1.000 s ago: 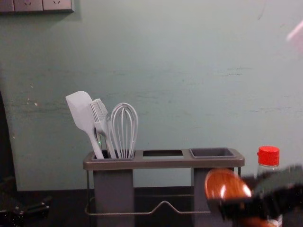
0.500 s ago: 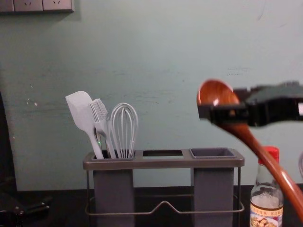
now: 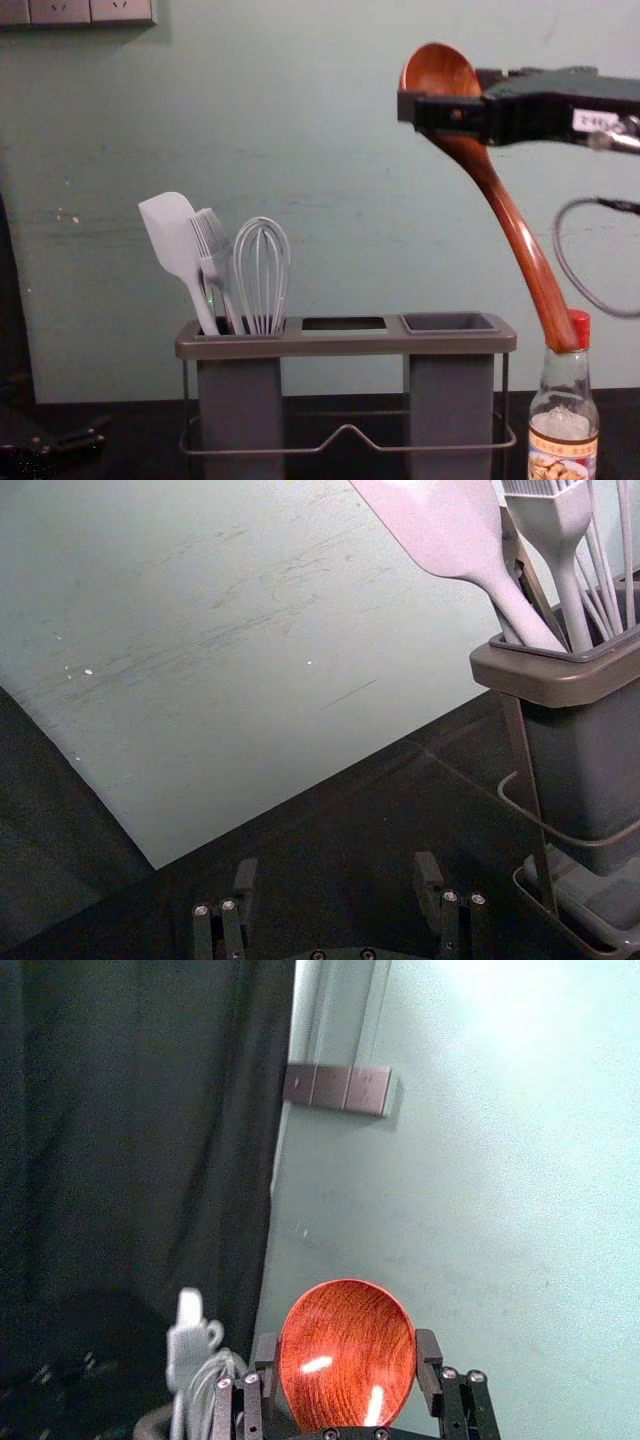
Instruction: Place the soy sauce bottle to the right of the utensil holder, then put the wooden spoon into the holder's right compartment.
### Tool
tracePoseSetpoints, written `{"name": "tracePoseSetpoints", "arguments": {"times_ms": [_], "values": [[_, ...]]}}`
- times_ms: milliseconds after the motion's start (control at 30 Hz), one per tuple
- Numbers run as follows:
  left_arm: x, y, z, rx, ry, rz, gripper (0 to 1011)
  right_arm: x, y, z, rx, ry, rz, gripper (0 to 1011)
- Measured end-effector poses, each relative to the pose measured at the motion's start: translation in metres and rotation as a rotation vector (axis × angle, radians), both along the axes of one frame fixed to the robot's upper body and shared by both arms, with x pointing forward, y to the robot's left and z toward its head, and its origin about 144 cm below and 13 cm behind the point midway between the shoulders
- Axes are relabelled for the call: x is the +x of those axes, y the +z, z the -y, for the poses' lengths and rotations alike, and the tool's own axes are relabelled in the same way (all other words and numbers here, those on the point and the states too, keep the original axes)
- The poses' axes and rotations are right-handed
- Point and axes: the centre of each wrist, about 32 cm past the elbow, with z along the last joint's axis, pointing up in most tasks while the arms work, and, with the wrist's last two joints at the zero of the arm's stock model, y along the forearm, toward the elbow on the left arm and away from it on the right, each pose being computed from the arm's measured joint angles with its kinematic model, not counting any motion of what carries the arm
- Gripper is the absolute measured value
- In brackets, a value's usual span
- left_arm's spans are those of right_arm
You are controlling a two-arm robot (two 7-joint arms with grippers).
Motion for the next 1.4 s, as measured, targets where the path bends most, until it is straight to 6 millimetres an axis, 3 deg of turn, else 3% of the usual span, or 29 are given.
{"name": "tracePoseSetpoints", "arguments": {"times_ms": [433, 767, 1400], "values": [[0.0, 0.0, 0.0, 0.0, 0.0, 0.0, 1005, 0.042, 0.003, -0.017, 0.031, -0.01, 0.075, 835], [0.0, 0.0, 0.0, 0.0, 0.0, 0.0, 1005, 0.078, -0.017, -0.03, 0.053, -0.019, 0.137, 835], [0.0, 0.0, 0.0, 0.0, 0.0, 0.0, 1005, 0.094, -0.033, -0.032, 0.056, -0.021, 0.128, 835]]}}
